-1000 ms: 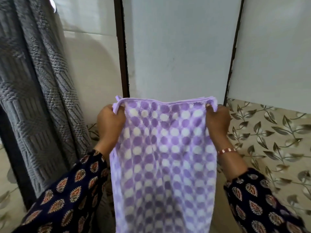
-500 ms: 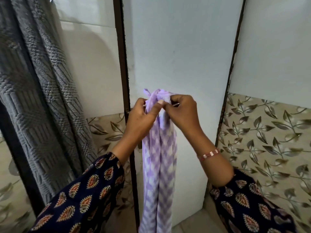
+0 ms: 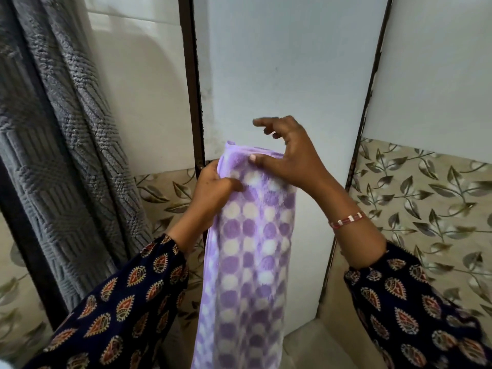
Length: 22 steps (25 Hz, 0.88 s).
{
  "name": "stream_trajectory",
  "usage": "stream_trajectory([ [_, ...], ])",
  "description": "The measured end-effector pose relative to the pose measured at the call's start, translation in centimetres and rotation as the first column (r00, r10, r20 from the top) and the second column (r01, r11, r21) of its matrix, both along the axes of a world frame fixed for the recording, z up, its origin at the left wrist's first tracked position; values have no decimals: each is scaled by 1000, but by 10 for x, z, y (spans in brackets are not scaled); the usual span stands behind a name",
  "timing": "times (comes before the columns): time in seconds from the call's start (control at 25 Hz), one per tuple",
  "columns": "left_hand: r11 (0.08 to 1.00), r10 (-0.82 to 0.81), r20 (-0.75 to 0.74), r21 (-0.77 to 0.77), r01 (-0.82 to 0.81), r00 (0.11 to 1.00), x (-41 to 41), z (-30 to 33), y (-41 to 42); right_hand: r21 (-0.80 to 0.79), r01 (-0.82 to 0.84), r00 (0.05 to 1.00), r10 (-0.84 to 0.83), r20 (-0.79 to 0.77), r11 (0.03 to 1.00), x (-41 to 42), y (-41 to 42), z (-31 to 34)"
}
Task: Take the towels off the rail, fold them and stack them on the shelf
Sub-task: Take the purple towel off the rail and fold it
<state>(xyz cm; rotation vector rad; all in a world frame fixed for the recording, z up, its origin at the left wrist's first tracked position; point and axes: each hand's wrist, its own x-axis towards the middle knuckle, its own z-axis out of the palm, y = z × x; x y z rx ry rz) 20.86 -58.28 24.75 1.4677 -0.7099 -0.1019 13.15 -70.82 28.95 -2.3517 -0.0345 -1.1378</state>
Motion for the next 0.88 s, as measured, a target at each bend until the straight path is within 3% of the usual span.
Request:
stream_trajectory([
  [0.04, 1000, -15, -3, -4, 15, 1000, 1, -1, 0, -29, 20, 998, -21, -55, 999, -1, -4, 2],
  [0.16, 998, -58, 35, -36, 59, 998, 3, -4, 1, 91, -99, 925, 125, -358, 991, -9, -4, 7],
  [0.32, 997, -64, 88, 37, 61, 994, 6, -13, 2, -154, 34, 739, -129, -661, 987, -12, -13, 0],
  [0.4, 993, -97, 97, 72, 90, 991, 7, -13, 2, -278, 160, 719, -304, -625, 947, -14, -19, 1],
  [0.52, 989, -144, 20, 12, 144, 989, 10, -10, 2, -431, 299, 811, -465, -355, 851, -15, -21, 7],
  [0.6, 965, -259, -33, -47, 258, 965, 8, -12, 3, -404, 157, 829, -343, -442, 901, -13, -19, 9],
  [0.68, 947, -318, -45, -72, 314, 947, 4, -14, 1, -262, 21, 806, -171, -566, 965, -10, -12, 9],
  [0.76, 966, -238, -5, -109, 236, 971, 5, -16, -1, -217, 31, 820, -149, -553, 976, -3, -14, 9],
  [0.88, 988, 51, 167, -149, -26, 985, 6, -38, 1, -263, 117, 875, -225, -429, 958, 0, -13, 17],
])
